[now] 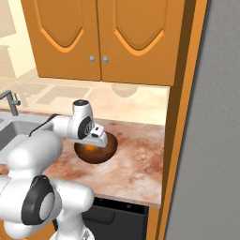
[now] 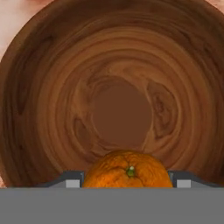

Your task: Take the tangerine, lemon wedge, and broccoli from the freezer and place them in the bowl on the counter.

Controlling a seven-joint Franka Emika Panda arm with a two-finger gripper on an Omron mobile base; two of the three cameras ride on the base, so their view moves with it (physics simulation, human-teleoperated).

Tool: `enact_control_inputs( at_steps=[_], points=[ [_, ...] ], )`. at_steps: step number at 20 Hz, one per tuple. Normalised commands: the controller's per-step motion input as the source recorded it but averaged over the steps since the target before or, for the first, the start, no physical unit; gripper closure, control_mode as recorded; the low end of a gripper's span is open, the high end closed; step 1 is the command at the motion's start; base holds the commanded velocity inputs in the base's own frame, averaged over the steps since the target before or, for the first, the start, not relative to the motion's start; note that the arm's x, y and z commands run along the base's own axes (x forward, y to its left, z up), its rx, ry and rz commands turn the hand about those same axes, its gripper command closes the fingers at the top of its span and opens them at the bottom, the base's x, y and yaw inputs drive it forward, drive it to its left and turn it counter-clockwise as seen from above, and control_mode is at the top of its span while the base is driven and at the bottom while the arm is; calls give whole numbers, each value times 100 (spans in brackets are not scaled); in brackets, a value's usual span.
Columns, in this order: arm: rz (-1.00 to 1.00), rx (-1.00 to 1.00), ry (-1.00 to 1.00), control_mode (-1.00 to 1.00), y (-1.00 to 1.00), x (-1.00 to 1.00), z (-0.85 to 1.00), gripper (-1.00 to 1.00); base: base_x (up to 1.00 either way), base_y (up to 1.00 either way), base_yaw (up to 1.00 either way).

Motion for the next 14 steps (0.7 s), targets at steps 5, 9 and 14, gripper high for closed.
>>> enact_control_inputs(
  at_steps=[5,9,14],
  points=[
    [0,0,-1,-100,-2,1,-27,100,0,0,0],
    [0,0,0,-100,0,15,-13,-100,0,0,0],
    [0,0,0,-100,0,23,-6,-100,0,0,0]
  ],
)
